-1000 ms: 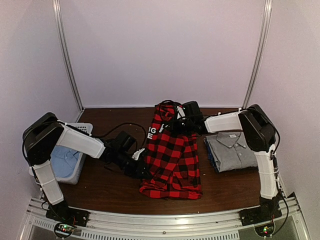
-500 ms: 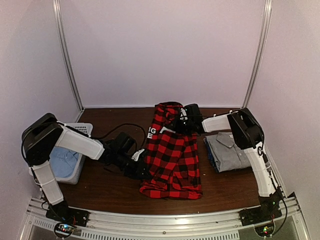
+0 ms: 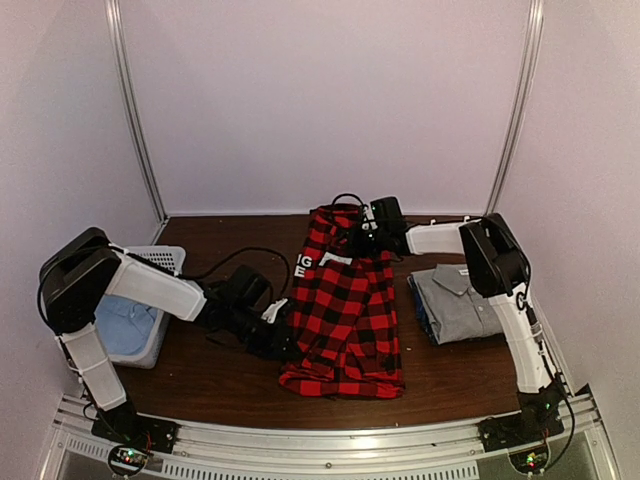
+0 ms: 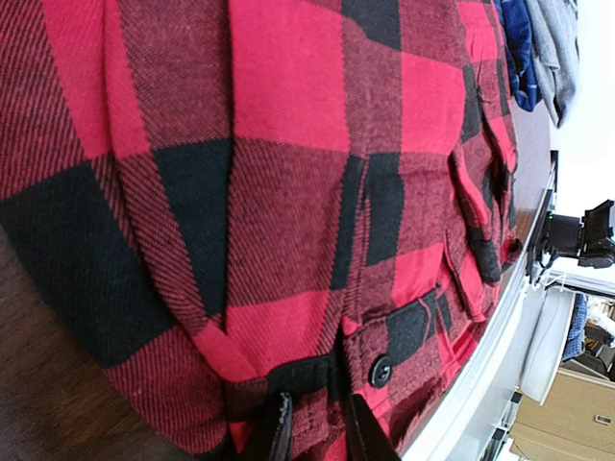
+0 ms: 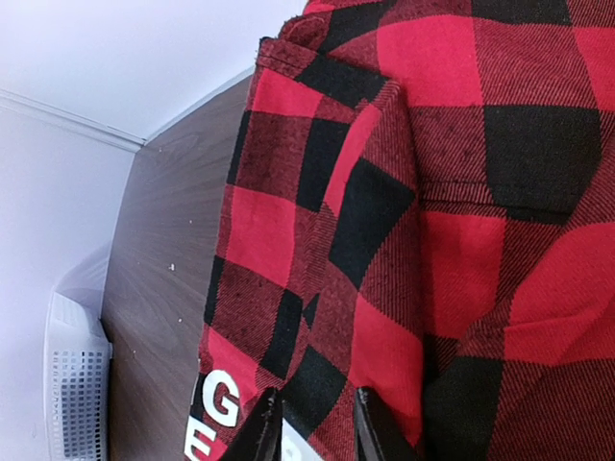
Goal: Fold and stack the long sleeve shirts
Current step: Smooth out the rectangle-folded shirt at the center of the board.
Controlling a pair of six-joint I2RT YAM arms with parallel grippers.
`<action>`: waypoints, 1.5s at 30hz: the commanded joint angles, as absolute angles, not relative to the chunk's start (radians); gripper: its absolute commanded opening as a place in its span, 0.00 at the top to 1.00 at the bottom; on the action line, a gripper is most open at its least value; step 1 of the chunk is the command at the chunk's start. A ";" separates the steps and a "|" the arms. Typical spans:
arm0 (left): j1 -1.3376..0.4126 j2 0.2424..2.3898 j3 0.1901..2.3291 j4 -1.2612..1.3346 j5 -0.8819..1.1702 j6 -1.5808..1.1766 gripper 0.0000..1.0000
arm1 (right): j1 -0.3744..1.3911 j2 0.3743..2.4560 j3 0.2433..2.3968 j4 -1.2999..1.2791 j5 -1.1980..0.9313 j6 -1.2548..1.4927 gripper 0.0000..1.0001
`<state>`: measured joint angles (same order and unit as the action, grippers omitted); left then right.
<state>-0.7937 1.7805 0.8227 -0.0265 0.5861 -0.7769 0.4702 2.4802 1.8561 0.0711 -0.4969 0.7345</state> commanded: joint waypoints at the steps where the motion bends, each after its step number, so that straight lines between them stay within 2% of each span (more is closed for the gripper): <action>1: -0.801 1.747 0.840 -0.044 0.563 -0.776 0.79 | 0.462 2.329 1.832 0.035 -0.503 0.690 0.73; 9: -0.802 1.738 0.884 -0.066 0.562 -0.771 0.79 | 0.484 2.103 1.505 0.140 -0.521 0.699 0.73; 15: -0.800 1.713 0.992 -0.127 0.514 -0.741 0.79 | 0.498 2.015 1.313 0.216 -0.524 0.717 0.73; 22: -0.753 1.799 1.172 -0.136 0.455 -0.720 0.79 | 0.498 2.054 1.245 0.229 -0.537 0.720 0.73; 32: -0.665 2.081 1.516 -0.132 0.407 -0.676 0.79 | 0.497 2.097 1.166 0.231 -0.514 0.730 0.73; 39: -0.639 2.279 1.651 -0.124 0.385 -0.661 0.80 | 0.496 2.081 1.160 0.201 -0.496 0.713 0.73; 45: -0.617 2.354 1.682 -0.160 0.364 -0.683 0.80 | 0.504 2.008 1.154 0.149 -0.457 0.675 0.73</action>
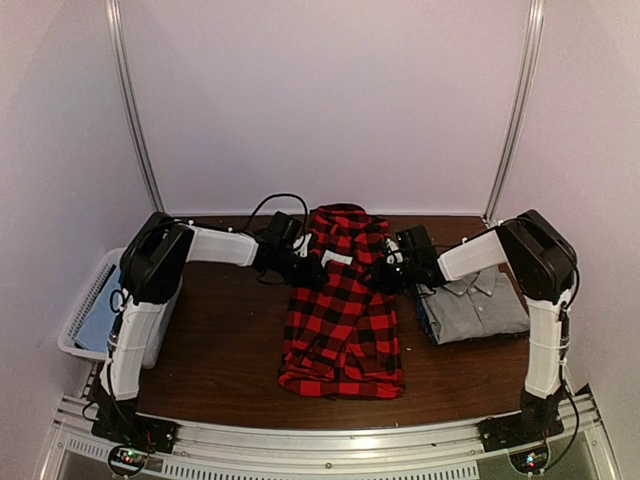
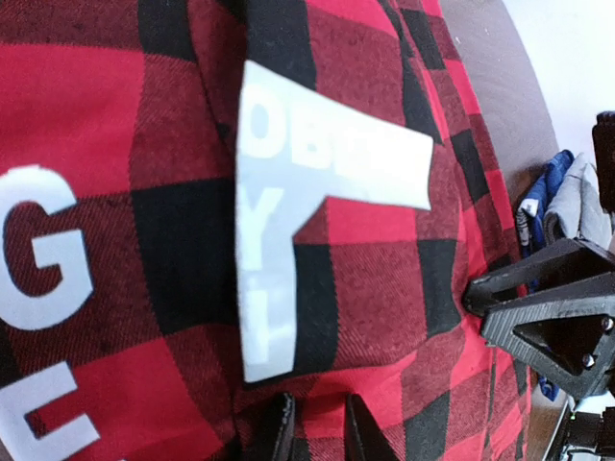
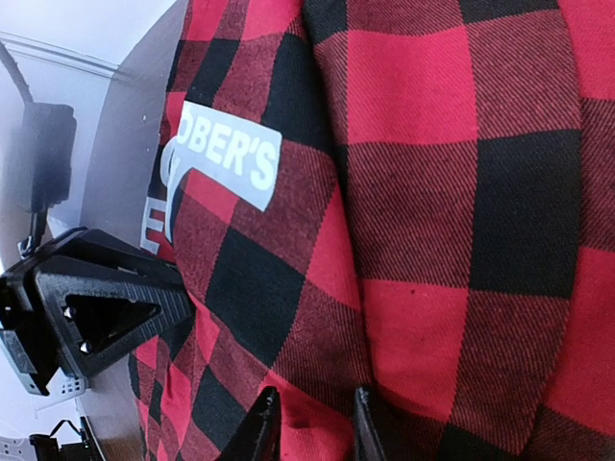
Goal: Fold and stack the long sleeve shirts
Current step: Smooth out the rectangle-folded shirt at the center of the board.
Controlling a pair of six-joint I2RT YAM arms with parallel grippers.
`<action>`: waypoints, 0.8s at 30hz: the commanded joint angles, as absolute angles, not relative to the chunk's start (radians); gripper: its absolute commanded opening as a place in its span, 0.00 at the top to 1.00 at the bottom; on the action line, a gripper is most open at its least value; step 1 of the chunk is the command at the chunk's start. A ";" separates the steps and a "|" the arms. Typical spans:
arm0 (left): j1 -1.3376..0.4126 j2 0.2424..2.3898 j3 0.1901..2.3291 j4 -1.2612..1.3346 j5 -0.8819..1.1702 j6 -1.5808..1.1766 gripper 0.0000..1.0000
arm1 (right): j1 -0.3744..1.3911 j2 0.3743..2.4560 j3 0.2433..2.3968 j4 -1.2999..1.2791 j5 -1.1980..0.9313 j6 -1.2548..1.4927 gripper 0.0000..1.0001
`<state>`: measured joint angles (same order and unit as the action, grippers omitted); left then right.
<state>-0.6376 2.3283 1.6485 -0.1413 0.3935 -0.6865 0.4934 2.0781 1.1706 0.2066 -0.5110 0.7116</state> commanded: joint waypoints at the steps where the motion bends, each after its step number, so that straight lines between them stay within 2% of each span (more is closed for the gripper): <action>1: -0.615 2.357 1.679 -0.165 0.357 -0.683 0.80 | 0.507 1.995 1.149 0.145 -0.449 0.669 0.73; 10: -0.612 2.331 1.626 -0.206 0.298 -0.682 0.80 | 0.548 2.022 1.131 0.123 -0.418 0.639 0.72; 24: -0.565 2.214 1.382 -0.171 0.224 -0.681 0.81 | 0.586 2.079 1.191 0.082 -0.399 0.623 0.72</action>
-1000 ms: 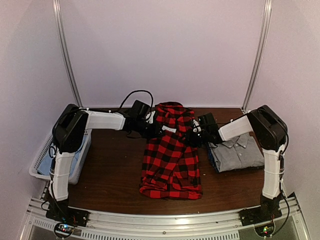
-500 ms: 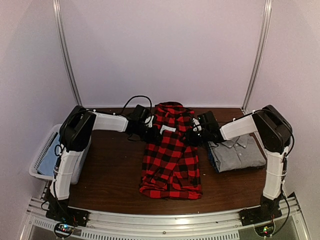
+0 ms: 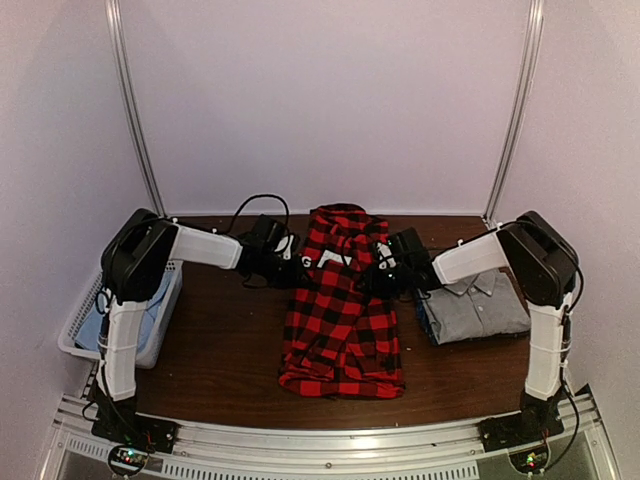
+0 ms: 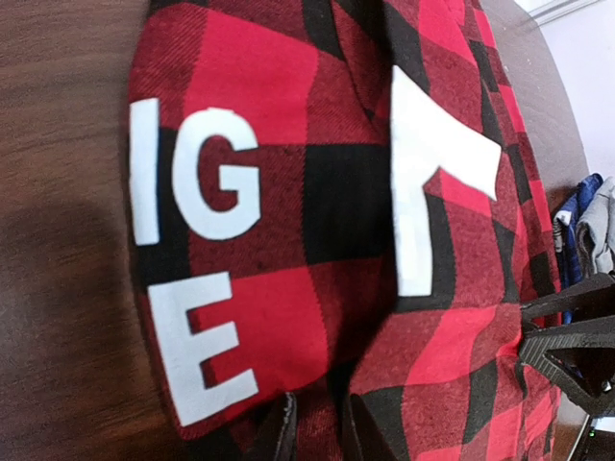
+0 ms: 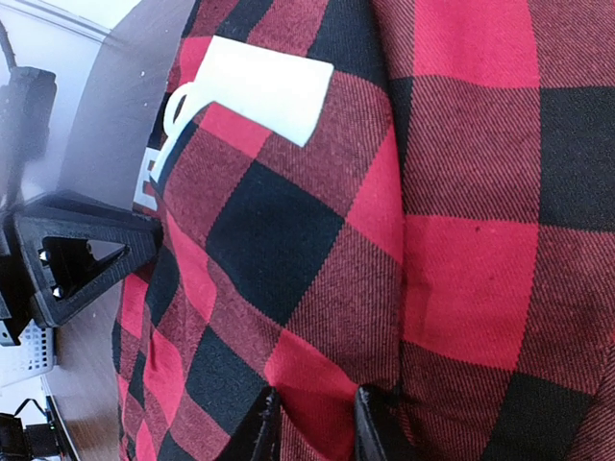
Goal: Fold and stack the long sleeve shirts
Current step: Smooth out the rectangle-folded shirt at the center of the board, then move the rectangle-folded shirt to the center of the board.
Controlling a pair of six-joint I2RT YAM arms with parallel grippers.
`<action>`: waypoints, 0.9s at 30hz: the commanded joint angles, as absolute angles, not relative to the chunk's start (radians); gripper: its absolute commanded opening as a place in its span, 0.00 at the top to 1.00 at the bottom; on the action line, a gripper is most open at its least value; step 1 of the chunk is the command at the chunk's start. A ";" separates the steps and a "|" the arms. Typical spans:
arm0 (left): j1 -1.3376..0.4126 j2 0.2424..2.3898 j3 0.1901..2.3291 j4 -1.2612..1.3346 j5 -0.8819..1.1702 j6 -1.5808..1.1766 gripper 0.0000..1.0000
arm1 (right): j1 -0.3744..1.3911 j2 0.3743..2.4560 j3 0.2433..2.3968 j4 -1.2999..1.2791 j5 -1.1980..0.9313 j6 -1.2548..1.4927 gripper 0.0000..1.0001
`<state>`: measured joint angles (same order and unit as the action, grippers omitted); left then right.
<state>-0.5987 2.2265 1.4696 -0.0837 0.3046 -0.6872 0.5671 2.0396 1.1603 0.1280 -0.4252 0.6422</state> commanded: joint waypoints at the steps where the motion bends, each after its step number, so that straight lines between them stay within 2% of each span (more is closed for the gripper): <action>1: -0.560 2.205 1.367 -0.168 0.223 -0.679 0.81 | 0.588 2.084 1.198 0.079 -0.400 0.623 0.72; 17: -0.484 2.091 1.227 -0.126 0.230 -0.650 0.83 | 0.632 2.098 1.288 0.036 -0.392 0.624 0.72; 23: -0.483 2.048 1.335 -0.100 0.250 -0.594 0.83 | 0.634 2.023 1.279 0.015 -0.363 0.615 0.72; 27: -0.483 2.116 1.485 -0.090 0.279 -0.566 0.82 | 0.642 1.962 1.244 0.013 -0.348 0.617 0.72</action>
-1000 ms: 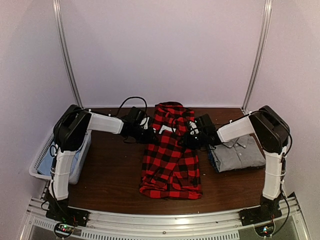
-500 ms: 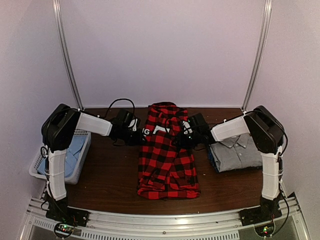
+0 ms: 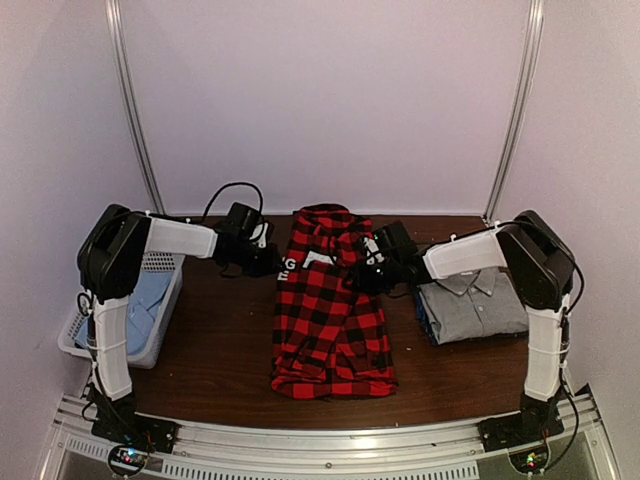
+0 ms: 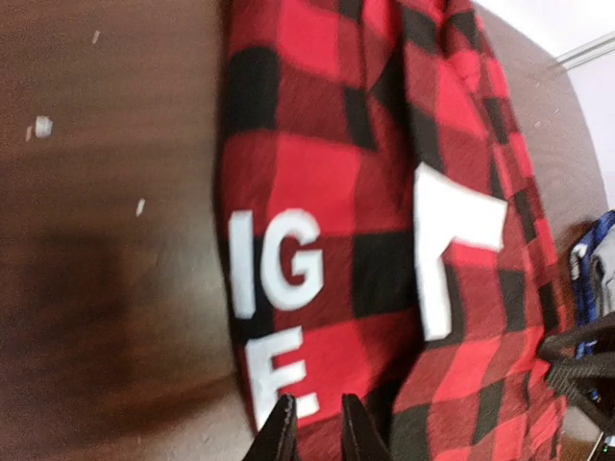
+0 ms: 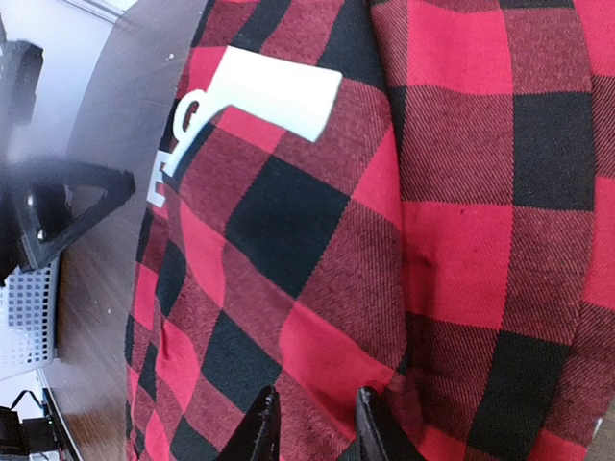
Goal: Fold and stack the long sleeve shirts
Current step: Move the rectangle-folded shirt to the center of the board.
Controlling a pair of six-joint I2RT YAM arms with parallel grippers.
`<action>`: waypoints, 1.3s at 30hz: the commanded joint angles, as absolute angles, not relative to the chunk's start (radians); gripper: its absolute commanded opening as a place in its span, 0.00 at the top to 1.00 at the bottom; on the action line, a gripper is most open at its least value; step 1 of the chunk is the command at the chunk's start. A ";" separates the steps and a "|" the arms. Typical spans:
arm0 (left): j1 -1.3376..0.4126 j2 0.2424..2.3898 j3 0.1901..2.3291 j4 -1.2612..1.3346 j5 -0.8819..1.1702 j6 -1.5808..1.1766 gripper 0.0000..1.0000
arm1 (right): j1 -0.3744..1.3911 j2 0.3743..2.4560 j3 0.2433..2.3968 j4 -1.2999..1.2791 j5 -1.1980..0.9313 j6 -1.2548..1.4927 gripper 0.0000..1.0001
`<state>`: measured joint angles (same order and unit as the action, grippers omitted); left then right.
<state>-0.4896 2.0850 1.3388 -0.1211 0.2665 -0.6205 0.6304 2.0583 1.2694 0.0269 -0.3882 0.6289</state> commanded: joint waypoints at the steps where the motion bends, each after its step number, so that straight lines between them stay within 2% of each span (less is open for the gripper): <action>1: -0.482 2.141 1.526 -0.084 0.279 -0.561 0.82 | 0.644 1.945 1.235 0.013 -0.344 0.616 0.72; 11: -0.445 2.550 2.087 -0.146 0.312 -0.565 0.82 | 0.669 1.750 1.115 -0.043 -0.317 0.627 0.71; 18: -0.389 2.759 2.330 -0.145 0.289 -0.675 0.82 | 0.690 1.626 1.048 -0.094 -0.303 0.634 0.71; 27: -0.344 2.796 2.369 -0.165 0.222 -0.719 0.79 | 0.697 1.575 1.019 -0.118 -0.288 0.637 0.71; 32: -0.316 2.803 2.417 -0.195 0.262 -0.715 0.79 | 0.707 1.587 1.016 -0.120 -0.279 0.636 0.71; 39: -0.295 2.667 2.374 -0.210 0.310 -0.667 0.79 | 0.706 1.562 0.992 -0.142 -0.269 0.620 0.69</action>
<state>-0.3077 2.7796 2.3848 -0.2058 0.2703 -0.7010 0.7010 1.5967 1.0187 -0.1230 -0.3046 0.6327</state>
